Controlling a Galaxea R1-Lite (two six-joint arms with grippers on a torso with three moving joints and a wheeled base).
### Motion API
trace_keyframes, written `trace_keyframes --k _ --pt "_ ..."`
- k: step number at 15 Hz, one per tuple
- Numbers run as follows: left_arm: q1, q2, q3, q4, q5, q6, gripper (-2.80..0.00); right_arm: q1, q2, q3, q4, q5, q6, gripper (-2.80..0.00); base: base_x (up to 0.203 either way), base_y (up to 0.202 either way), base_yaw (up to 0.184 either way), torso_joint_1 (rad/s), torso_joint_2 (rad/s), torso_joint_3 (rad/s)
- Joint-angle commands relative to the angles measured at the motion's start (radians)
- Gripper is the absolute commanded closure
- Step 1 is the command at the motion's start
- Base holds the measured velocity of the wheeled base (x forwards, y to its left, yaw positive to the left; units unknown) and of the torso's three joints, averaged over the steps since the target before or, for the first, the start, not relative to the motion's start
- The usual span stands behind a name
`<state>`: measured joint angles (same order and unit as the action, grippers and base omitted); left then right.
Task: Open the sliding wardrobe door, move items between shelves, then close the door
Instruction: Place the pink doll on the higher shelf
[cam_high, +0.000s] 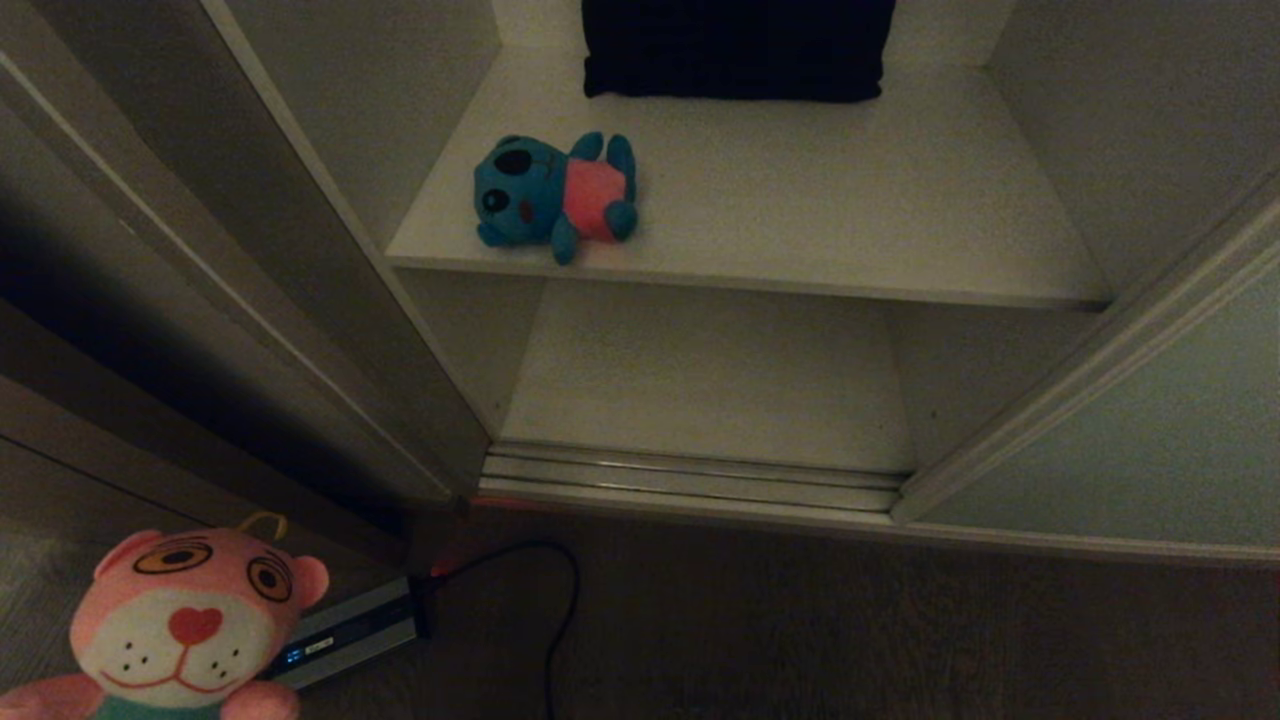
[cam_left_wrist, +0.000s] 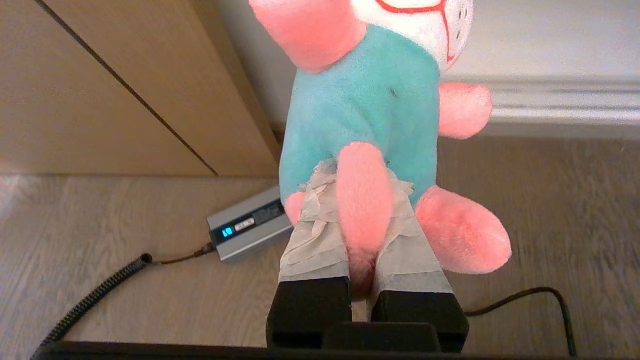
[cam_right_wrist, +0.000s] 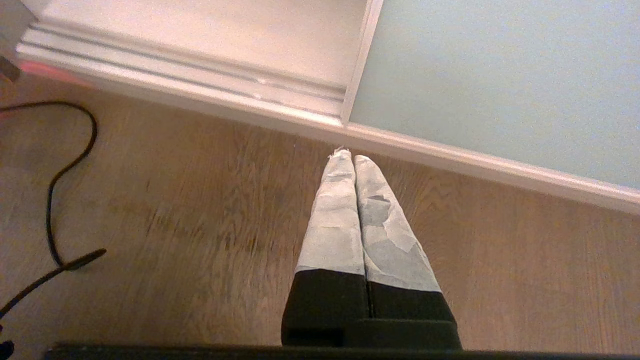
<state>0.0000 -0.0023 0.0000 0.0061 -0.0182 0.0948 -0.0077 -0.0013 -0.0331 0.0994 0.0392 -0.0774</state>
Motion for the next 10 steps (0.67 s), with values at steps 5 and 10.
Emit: trace_keyframes --k 5,10 --pt "0.000 0.002 0.000 0.000 0.000 0.003 0.00 0.000 -0.002 -0.001 0.000 0.001 -0.001 0.00 0.000 0.000 0.000 0.000 0.00 0.172" --pt "0.000 0.002 0.000 0.002 0.000 0.008 0.00 0.000 -0.001 0.000 0.000 0.001 -0.001 0.00 0.000 0.000 0.000 0.000 0.00 0.000"
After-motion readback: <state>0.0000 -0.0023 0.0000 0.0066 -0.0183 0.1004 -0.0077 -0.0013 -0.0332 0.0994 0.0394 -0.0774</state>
